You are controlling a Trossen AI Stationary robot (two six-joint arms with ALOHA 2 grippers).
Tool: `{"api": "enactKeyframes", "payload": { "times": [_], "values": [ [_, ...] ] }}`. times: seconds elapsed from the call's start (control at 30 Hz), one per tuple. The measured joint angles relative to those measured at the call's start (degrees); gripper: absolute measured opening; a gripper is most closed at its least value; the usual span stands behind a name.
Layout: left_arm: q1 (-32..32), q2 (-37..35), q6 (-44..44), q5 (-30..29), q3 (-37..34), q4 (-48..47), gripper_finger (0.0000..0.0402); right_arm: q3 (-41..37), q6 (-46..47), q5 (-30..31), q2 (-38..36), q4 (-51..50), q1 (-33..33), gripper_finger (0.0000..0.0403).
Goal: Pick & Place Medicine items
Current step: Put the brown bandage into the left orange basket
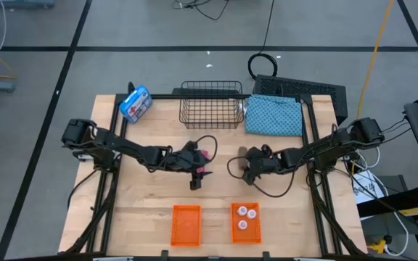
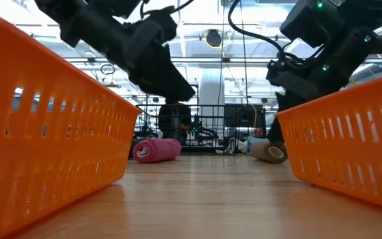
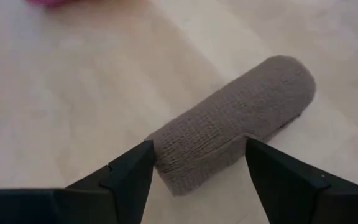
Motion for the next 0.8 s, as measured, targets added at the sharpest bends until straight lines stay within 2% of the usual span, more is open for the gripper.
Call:
{"api": "enactKeyframes", "payload": {
  "times": [0.13, 0.23, 0.5, 0.63, 0.8],
  "values": [
    [0.0, 2.2, -0.2, 0.0, 0.0, 2.2, 0.0225, 0.0, 2.6, 5.2, 0.9, -0.5, -0.9, 0.0245],
    [0.0, 3.0, -0.2, 0.0, 0.0, 3.6, 0.0225, -0.3, 3.0, 5.3, 1.5, -1.2, -1.5, 0.0245],
    [0.0, 3.1, -1.3, 0.1, 0.0, 3.0, 0.0225, -2.6, 3.8, -6.4, 2.1, -7.6, -1.8, 0.0244],
    [0.0, 3.1, -1.4, 0.0, 0.0, 3.1, 0.0225, -2.6, 5.8, -6.6, 0.9, -11.0, -1.4, 0.0244],
    [0.1, 3.1, -1.1, 0.0, 0.0, 3.7, 0.0225, -2.9, 4.8, -6.3, 0.7, -5.3, -1.4, 0.0244]
  ]
}}
